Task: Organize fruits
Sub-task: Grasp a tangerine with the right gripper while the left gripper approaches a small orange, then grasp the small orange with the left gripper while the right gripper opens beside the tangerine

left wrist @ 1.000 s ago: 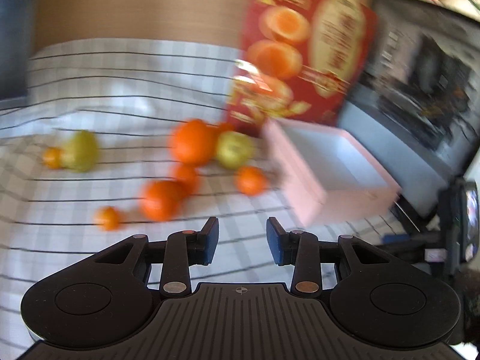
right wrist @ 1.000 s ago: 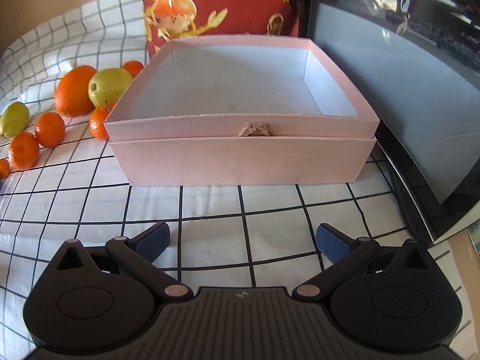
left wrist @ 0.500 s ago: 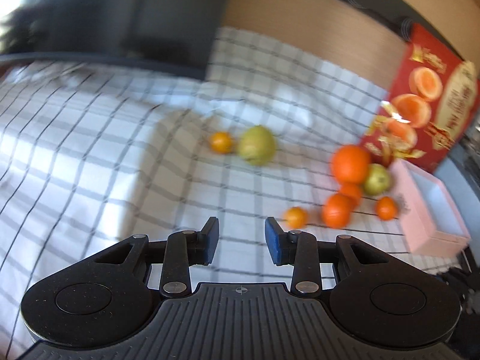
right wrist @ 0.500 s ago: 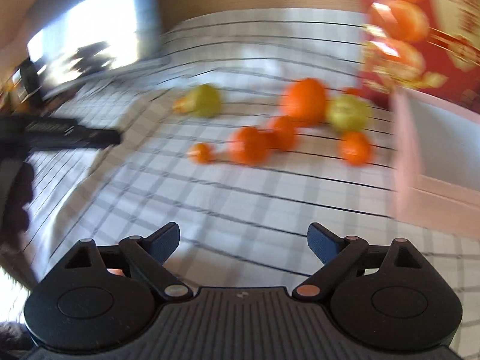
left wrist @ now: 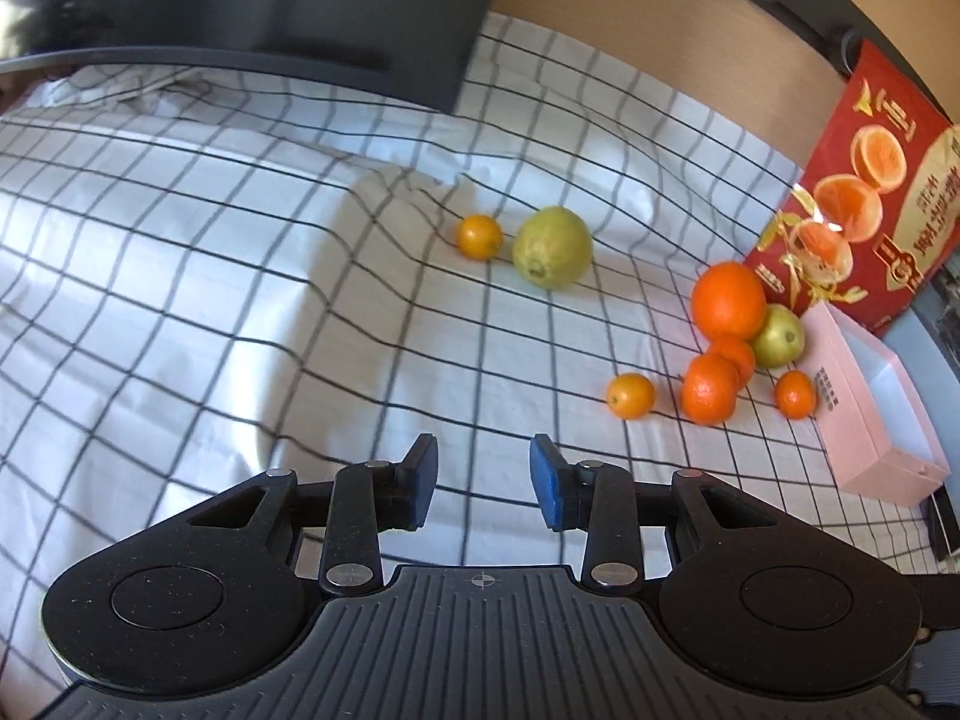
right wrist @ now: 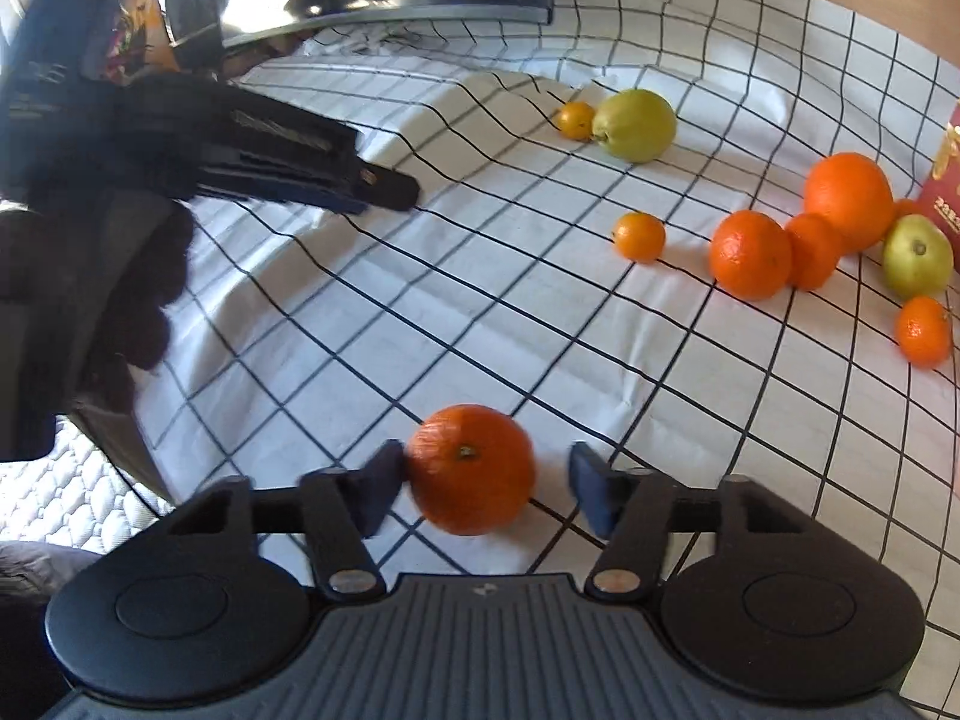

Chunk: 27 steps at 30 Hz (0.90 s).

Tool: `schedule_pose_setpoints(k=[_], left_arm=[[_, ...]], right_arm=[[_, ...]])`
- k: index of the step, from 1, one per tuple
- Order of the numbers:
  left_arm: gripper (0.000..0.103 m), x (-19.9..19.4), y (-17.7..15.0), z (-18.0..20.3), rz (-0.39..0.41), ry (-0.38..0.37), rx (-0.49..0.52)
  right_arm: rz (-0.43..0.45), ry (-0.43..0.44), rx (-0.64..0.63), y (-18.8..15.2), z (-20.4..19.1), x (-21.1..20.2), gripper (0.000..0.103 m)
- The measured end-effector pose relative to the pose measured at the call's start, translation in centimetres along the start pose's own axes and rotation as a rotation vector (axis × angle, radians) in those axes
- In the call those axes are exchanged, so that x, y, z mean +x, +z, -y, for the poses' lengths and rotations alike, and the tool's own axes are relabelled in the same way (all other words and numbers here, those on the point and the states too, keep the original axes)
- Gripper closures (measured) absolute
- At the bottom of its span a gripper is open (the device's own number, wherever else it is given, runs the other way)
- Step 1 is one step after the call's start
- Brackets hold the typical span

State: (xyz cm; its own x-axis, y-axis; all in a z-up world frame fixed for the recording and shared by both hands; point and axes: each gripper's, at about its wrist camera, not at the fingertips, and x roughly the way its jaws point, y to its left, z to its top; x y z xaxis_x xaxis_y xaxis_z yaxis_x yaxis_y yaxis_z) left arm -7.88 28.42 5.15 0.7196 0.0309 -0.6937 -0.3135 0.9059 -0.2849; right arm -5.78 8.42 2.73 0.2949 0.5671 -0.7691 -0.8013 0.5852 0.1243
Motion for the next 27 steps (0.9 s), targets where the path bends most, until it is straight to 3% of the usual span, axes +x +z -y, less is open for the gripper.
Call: schedule_pose_setpoints(k=[5,10,13,16,22,27], left_arm=[[0.065,0.6,0.0,2.4,0.023,-0.093,0.111],[0.065,2.8,0.8,5.8,-0.024,-0.149,0.273],[0.064,4.6,1.6,7.6,-0.032,-0.136,0.365],[0.064,6.7,2.6,8.7,-0.047,-0.077,0.430],[0.064,9.1,3.3,9.3,-0.063,-0.112,0.498],[0.064,10.7,3.3,9.6,-0.099,-0.139,0.560]], right_arm=[[0.012,-0.065,0.024,-0.7,1.0,-1.1,0.056],[0.023,-0.141,0.105,-1.9,3.3,-2.3,0.056],[0.025,-0.198,0.152,-2.4,4.8,-2.8,0.056],[0.022,-0.253,0.186,-2.6,5.9,-3.2,0.056],[0.022,-0.299,0.243,-3.8,6.9,-4.0,0.055],[0.008,-0.319,0.274,-4.3,6.8,-4.4,0.043]])
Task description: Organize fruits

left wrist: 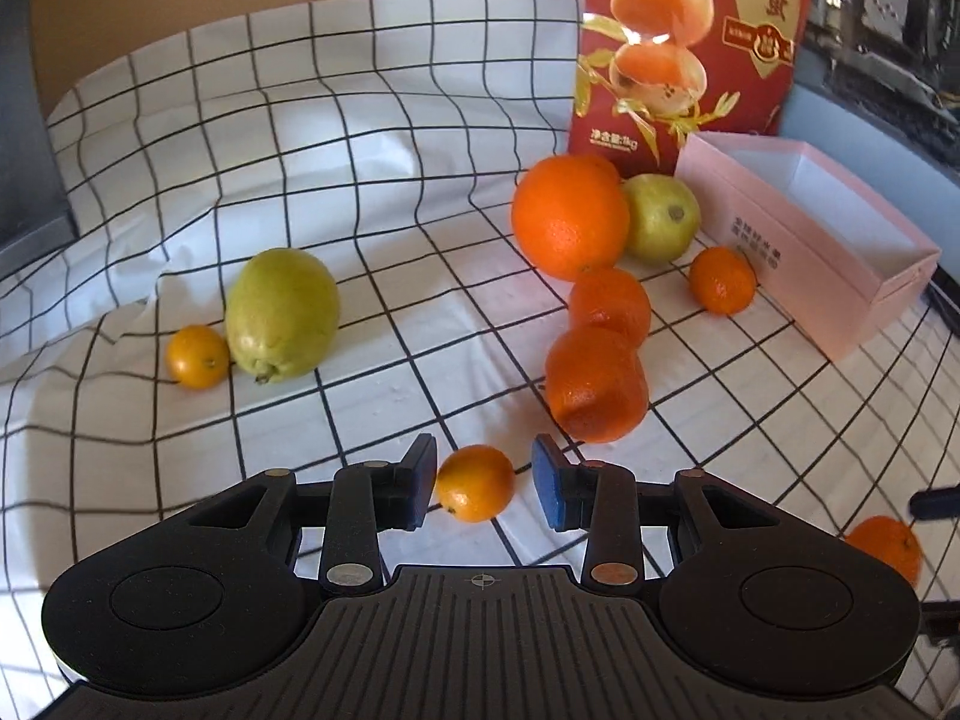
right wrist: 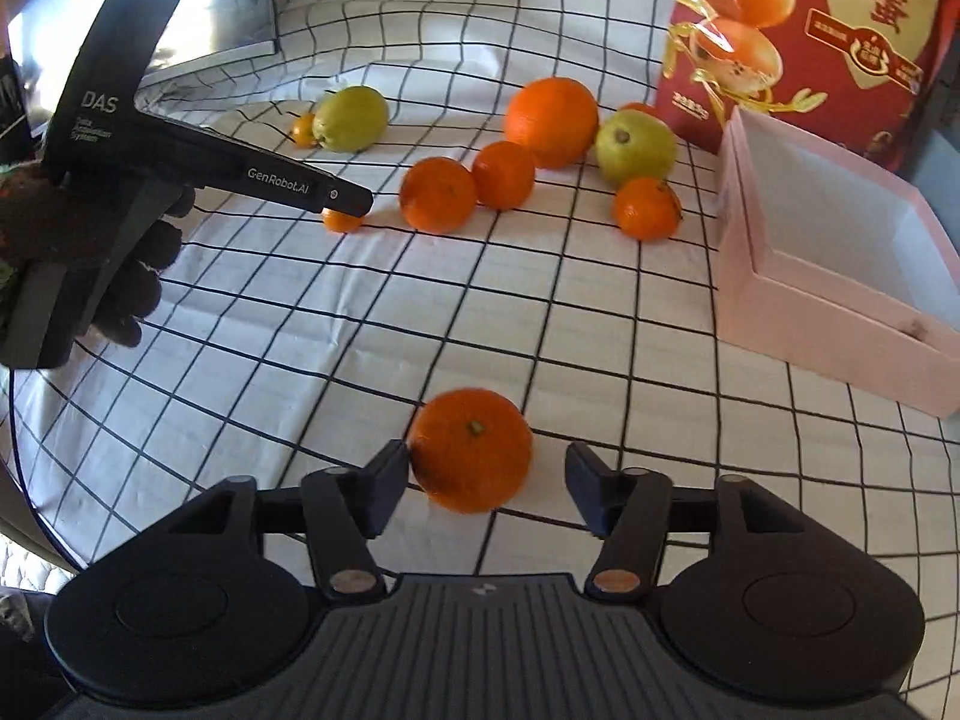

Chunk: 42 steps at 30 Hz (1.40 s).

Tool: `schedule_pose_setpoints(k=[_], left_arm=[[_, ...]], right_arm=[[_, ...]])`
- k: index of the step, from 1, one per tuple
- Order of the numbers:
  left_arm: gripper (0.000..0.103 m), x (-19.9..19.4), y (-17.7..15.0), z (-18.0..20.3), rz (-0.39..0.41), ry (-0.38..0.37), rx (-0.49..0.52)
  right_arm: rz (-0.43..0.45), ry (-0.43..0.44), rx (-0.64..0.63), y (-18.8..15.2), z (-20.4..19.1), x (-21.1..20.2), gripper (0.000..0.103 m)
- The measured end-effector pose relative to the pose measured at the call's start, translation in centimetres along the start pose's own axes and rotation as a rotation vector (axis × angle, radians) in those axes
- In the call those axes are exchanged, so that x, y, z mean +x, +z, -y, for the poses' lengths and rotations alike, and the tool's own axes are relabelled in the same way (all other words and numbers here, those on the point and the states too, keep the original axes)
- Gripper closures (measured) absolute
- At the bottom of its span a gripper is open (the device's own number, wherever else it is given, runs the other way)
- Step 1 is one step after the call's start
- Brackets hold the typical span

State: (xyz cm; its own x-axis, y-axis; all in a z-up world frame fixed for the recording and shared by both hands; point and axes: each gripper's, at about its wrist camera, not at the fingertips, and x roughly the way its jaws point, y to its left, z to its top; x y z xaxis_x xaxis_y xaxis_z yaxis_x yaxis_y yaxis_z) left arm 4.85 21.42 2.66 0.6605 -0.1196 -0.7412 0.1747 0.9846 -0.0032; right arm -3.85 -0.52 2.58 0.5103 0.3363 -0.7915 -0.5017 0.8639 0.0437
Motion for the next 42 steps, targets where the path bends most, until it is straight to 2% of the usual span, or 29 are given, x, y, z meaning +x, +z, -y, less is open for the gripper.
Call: schedule_pose_setpoints(k=[2,4,6,12,14,18,22,27,36,42], left_arm=[[0.064,0.3,-0.1,0.1,0.004,0.010,0.018],[0.070,0.2,-0.3,0.3,0.019,0.022,0.045],[0.070,0.0,-0.4,0.3,0.028,0.013,0.048],[0.071,-1.0,-1.2,0.0,0.017,-0.057,-0.086],[0.071,-1.5,-1.7,0.6,0.023,-0.062,-0.111],[0.071,-2.8,-2.6,2.0,0.018,-0.126,-0.165],[0.071,-3.8,-3.7,3.4,-0.003,-0.159,-0.216],[0.071,-4.3,-4.6,4.2,-0.037,-0.135,-0.261],[0.071,-4.0,-5.0,4.9,-0.051,-0.115,-0.249],[0.071,-3.9,-4.9,4.9,-0.055,-0.112,-0.252]], right_arm=[[0.005,-0.012,-0.002,0.1,0.0,-0.1,0.040],[0.012,-0.025,0.003,0.2,0.0,-0.3,0.036],[0.015,-0.025,0.010,0.3,0.0,-0.3,0.035],[0.043,-0.036,0.037,0.0,-0.2,-0.2,0.032],[0.053,-0.051,0.054,-0.3,-0.1,0.0,0.028],[0.053,-0.036,0.067,-0.5,0.3,0.2,0.028],[0.043,-0.033,0.043,-0.5,0.2,0.7,0.027],[0.016,-0.029,0.030,-0.9,0.3,1.1,0.027],[0.015,-0.033,-0.025,-2.0,1.1,0.4,0.025],[-0.002,-0.069,0.007,-2.7,2.2,0.6,0.025]])
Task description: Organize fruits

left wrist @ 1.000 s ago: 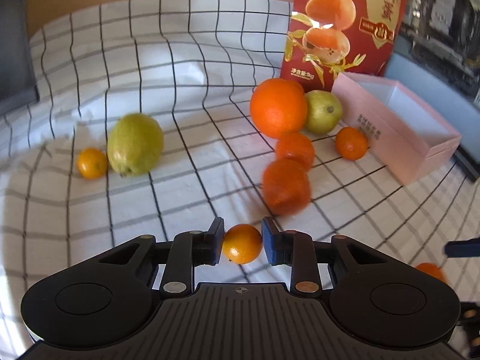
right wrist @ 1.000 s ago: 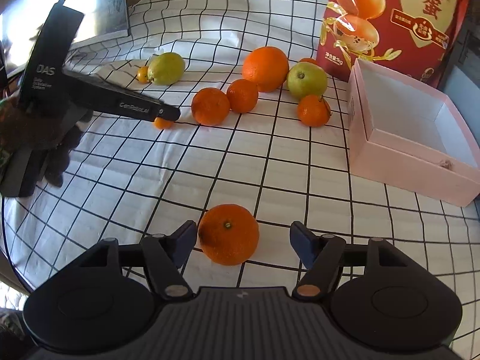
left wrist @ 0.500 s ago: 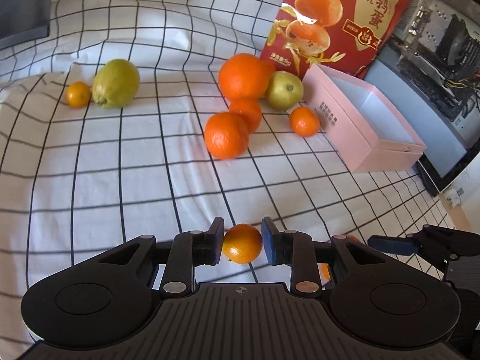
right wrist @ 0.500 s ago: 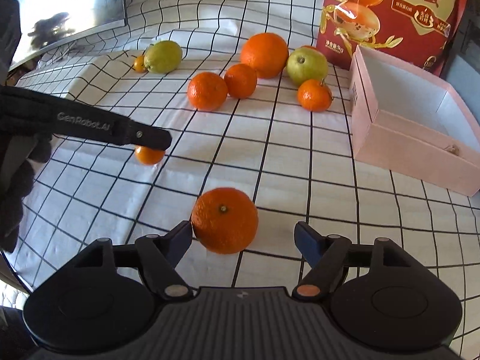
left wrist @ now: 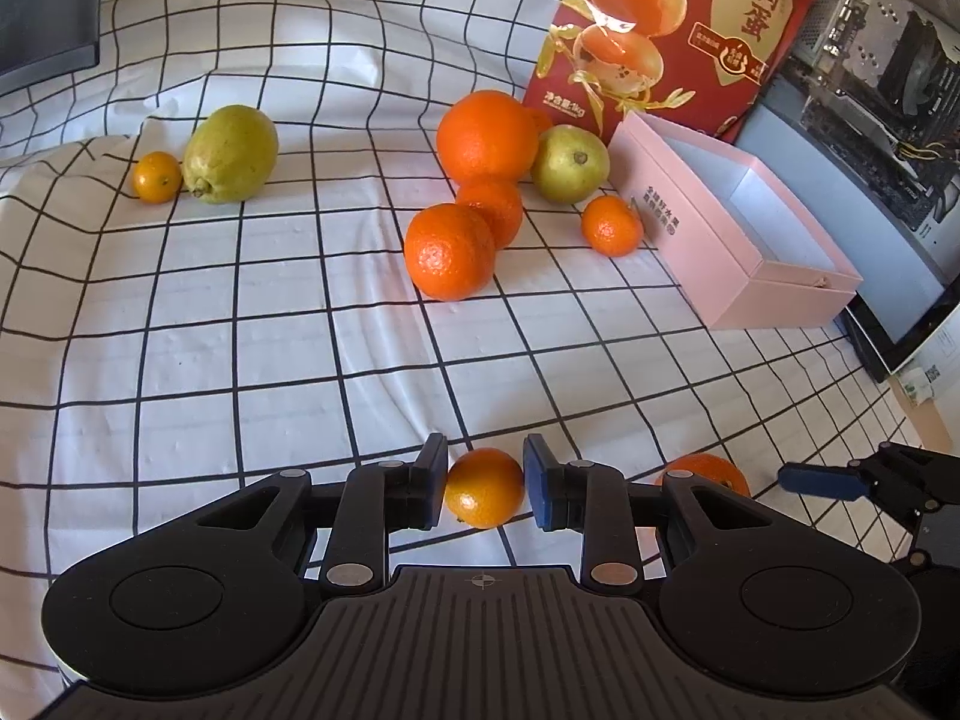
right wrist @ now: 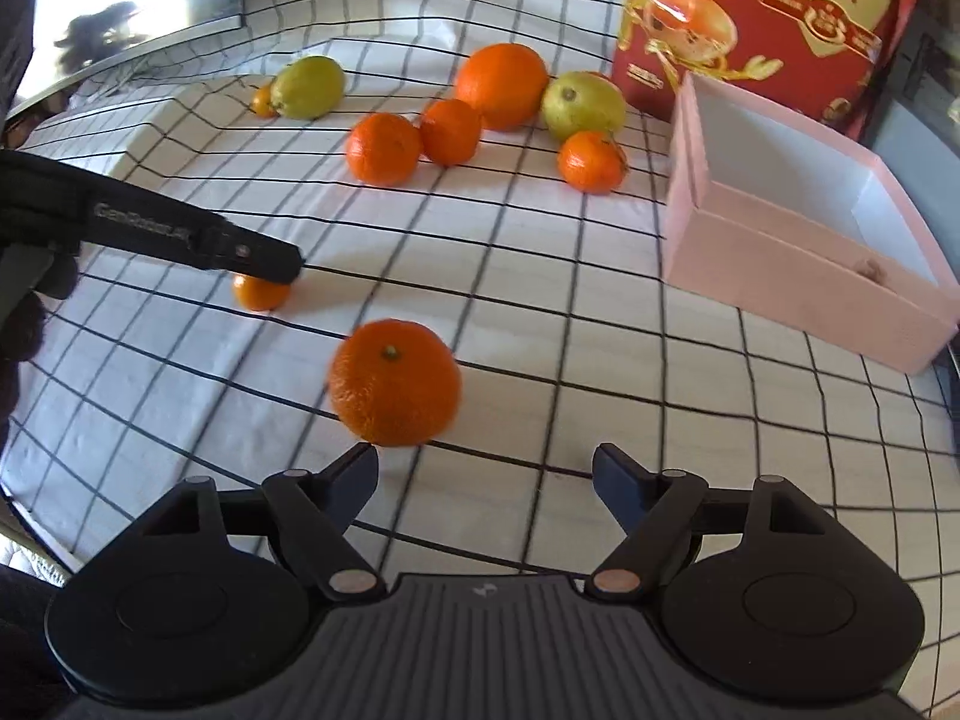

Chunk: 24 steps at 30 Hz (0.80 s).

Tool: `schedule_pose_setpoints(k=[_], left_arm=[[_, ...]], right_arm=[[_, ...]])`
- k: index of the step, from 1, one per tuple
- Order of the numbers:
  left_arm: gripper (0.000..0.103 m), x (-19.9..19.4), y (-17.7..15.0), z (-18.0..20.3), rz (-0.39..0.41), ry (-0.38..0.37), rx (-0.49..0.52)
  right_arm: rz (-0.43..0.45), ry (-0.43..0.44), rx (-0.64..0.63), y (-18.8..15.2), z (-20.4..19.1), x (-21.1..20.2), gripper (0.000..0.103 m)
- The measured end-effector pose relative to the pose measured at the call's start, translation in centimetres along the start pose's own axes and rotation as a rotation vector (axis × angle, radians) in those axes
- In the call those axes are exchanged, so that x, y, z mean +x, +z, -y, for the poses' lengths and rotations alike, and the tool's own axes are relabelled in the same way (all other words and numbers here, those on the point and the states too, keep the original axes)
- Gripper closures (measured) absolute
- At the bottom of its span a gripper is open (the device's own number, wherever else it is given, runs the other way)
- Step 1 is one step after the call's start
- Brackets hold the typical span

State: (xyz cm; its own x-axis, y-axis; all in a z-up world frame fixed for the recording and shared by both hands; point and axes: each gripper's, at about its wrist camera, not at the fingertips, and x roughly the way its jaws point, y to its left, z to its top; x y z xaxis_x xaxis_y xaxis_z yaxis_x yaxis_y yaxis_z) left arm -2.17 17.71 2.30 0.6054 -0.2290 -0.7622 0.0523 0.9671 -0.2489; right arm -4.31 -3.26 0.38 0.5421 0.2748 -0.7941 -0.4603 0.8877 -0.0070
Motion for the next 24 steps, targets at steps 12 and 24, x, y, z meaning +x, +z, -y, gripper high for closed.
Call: schedule_pose_setpoints(k=[12,24], left_arm=[[0.071,-0.5,-0.2,0.0,-0.022,0.031,-0.073],[0.071,-1.2,-1.0,0.8,-0.019,0.062,-0.057]], right_arm=[[0.057,-0.074,0.102,-0.3,2.5,-0.9,0.025],[0.089,0.047,-0.004,0.3,-0.9,-1.4,0.025]])
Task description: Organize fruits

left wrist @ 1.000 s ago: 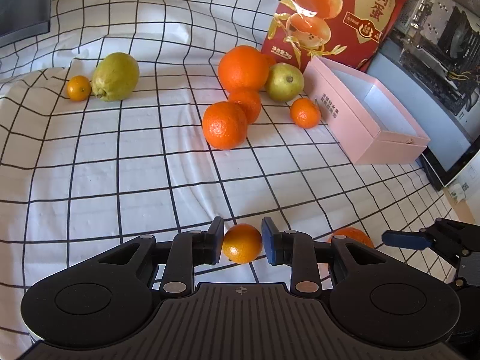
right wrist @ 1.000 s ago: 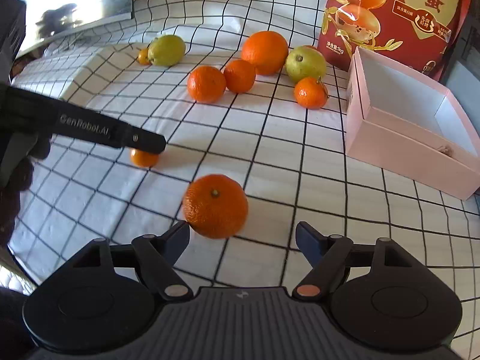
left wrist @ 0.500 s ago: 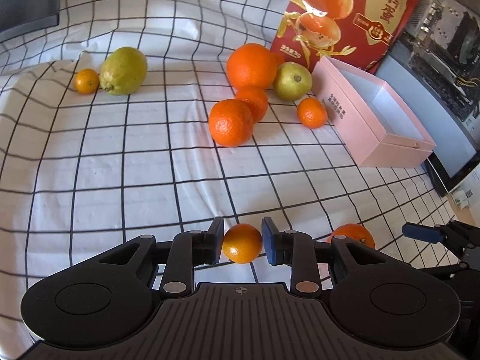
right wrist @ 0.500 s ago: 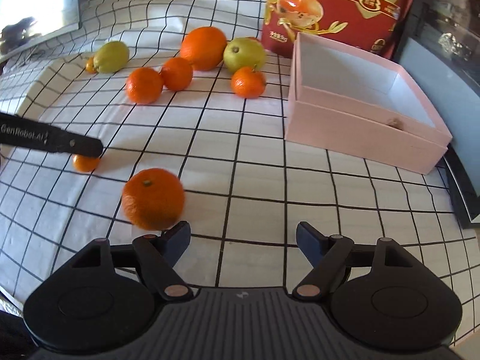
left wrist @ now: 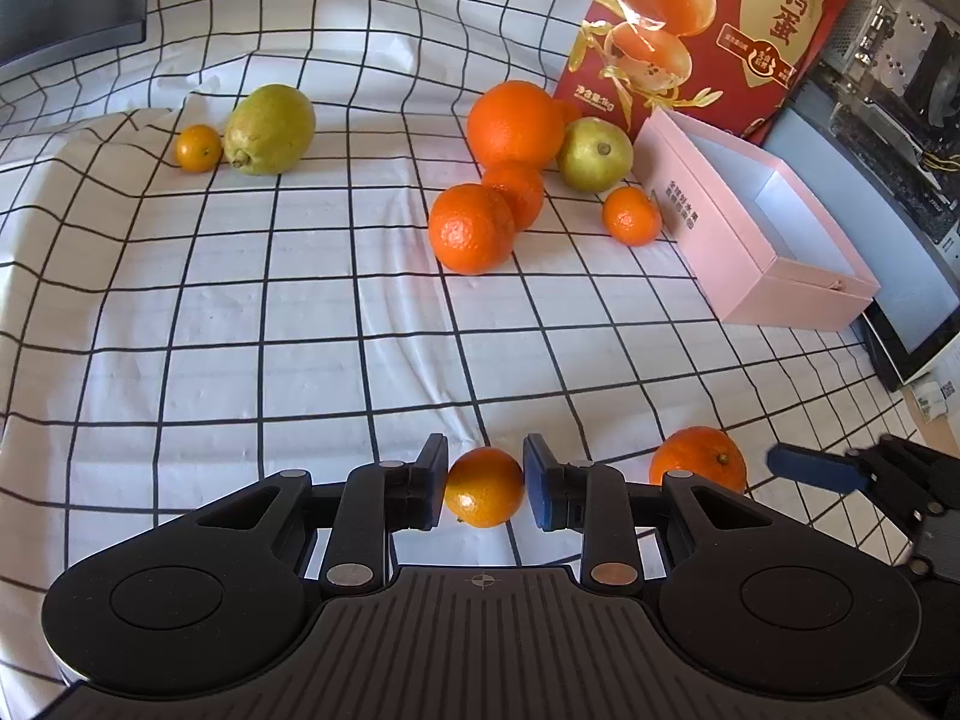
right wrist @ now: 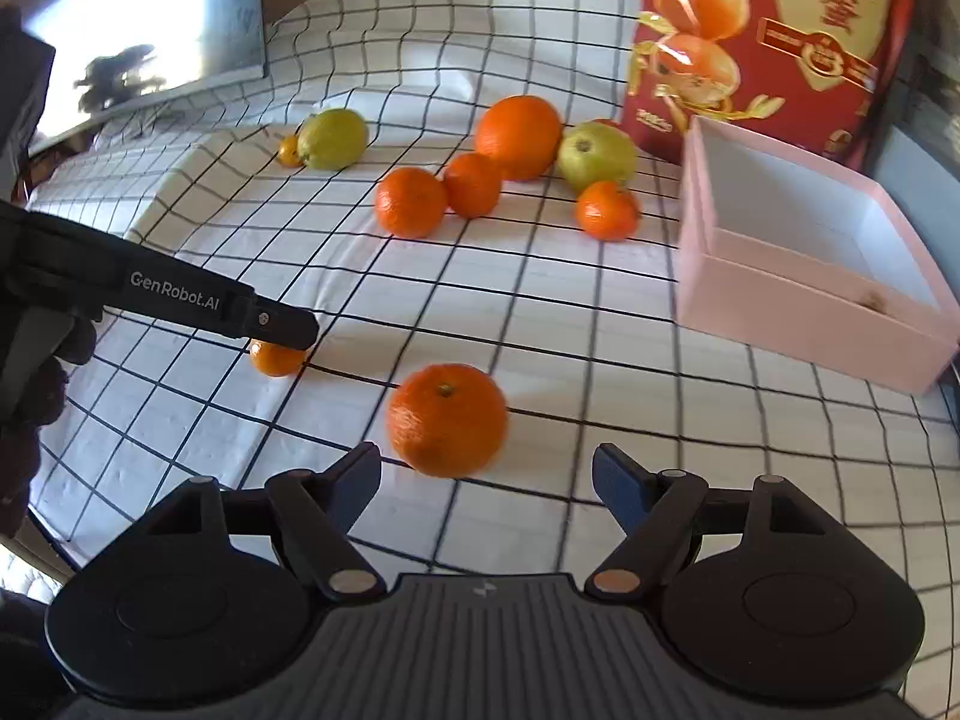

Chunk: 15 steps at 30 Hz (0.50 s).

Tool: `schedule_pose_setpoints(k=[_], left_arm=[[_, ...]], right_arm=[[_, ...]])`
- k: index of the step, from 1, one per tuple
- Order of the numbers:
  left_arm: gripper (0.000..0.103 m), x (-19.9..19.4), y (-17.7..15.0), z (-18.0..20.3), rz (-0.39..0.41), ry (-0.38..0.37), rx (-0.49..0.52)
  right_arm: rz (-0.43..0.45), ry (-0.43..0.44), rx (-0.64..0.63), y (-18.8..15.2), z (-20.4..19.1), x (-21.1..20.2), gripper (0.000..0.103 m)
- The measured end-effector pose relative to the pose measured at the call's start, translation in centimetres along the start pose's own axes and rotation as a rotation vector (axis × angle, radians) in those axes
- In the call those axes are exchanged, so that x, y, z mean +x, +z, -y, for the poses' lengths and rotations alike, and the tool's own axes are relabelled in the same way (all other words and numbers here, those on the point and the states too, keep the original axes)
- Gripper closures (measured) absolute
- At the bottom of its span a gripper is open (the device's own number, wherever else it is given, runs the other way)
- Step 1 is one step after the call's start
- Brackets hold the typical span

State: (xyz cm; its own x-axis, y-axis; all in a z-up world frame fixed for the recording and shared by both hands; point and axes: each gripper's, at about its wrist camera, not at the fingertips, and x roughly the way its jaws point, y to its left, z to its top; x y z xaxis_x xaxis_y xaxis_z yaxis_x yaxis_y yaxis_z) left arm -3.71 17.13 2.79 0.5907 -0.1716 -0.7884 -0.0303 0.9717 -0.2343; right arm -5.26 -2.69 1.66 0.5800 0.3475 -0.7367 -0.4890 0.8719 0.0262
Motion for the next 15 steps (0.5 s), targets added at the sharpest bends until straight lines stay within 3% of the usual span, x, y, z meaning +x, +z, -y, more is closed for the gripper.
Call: schedule_pose_setpoints(k=[12,15], left_arm=[[0.071,-0.2,-0.4,0.2,0.003,-0.001,0.007],[0.071,-0.1,-0.4,0.3,0.002,-0.001,0.013]], right_arm=[[-0.038,-0.022,-0.054,1.9,-1.3,2.8,0.037],[-0.050,-0.006,-0.057,1.8,-1.2,2.9,0.048]])
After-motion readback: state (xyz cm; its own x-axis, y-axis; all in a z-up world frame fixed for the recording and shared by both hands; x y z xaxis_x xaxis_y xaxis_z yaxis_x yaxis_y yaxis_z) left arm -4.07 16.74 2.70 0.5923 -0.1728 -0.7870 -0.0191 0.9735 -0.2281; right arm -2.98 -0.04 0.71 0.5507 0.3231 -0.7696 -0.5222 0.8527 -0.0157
